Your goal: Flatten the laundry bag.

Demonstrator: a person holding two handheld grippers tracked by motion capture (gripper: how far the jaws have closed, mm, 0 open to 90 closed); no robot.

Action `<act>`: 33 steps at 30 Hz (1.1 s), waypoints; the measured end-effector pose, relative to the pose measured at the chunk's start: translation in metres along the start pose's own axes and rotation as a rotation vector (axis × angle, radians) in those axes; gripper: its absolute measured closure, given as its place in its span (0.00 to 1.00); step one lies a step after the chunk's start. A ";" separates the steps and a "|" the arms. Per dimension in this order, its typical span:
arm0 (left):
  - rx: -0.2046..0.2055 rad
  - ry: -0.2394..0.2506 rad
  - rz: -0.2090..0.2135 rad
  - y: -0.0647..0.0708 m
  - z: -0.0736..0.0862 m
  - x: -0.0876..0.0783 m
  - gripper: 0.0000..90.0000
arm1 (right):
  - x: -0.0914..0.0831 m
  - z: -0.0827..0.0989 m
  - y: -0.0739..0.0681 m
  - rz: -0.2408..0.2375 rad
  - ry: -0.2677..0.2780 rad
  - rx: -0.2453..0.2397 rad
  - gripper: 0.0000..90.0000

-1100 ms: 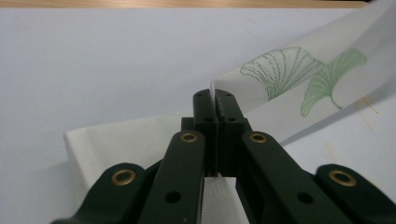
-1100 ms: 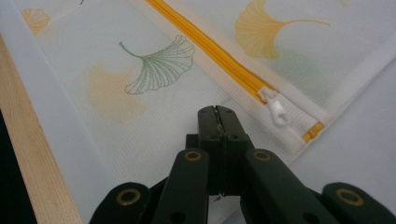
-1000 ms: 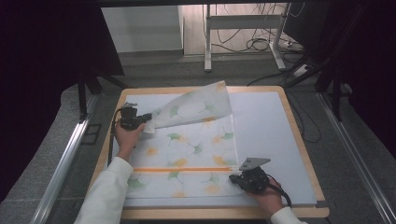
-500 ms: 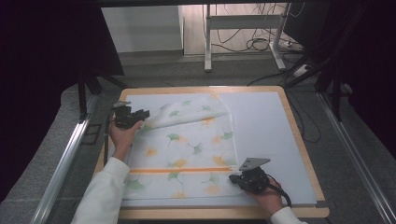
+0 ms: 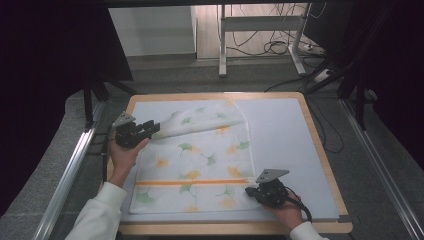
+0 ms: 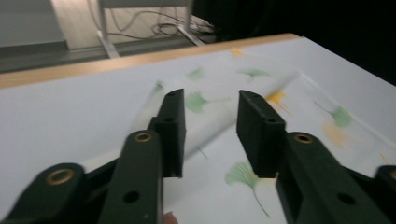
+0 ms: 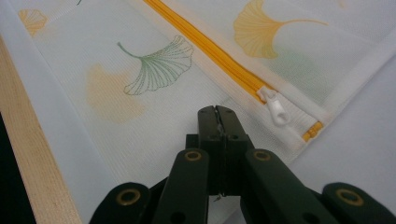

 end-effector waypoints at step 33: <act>0.052 -0.345 -0.094 -0.050 0.056 0.055 1.00 | 0.000 0.000 0.000 0.003 0.002 -0.013 0.99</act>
Point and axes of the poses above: each handheld gripper's, and its own axes: x roughly forward along the jaws, z roughly out of its underside, y roughly to its right, the point moved 4 cm from there along x, roughly forward along the jaws, and after that the axes turned 8 degrees about x, right-handed, at the moved point
